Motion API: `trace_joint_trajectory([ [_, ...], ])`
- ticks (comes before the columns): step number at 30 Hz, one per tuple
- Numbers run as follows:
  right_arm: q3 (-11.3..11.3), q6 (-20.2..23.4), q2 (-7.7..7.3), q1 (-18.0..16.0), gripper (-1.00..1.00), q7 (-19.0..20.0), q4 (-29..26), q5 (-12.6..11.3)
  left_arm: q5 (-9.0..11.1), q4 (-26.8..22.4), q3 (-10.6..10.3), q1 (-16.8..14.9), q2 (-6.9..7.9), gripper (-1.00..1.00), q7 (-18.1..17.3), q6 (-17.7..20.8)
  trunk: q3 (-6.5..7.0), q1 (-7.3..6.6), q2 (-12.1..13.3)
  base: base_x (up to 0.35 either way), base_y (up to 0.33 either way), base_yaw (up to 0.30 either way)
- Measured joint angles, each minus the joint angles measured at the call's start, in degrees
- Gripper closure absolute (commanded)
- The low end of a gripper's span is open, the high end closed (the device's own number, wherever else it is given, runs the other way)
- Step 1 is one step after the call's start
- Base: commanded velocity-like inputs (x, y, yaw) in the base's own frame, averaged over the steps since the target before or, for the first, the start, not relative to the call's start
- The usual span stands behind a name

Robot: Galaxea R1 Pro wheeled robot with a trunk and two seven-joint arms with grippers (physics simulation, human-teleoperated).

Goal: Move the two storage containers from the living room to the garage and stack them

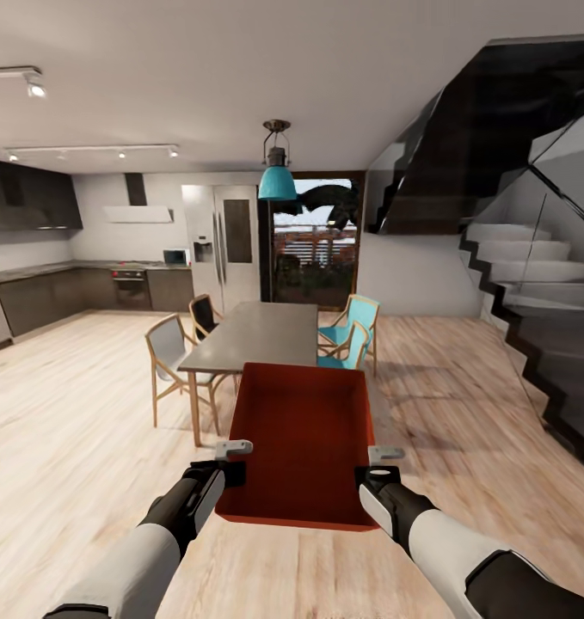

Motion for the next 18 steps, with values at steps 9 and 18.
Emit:
trace_joint_trajectory([
  [9,0.0,0.0,0.04,0.0,1.0,0.0,0.0,0.0,0.1,0.1,0.0,0.0,0.05,1.0,0.0,0.0,0.0,0.0,0.0,0.0,0.0,-0.278],
  [18,0.0,0.0,0.03,0.0,1.0,0.0,0.0,0.1,0.1,0.0,0.0,0.0,0.05,1.0,0.0,0.0,0.0,0.0,0.0,0.0,0.0,-0.278],
])
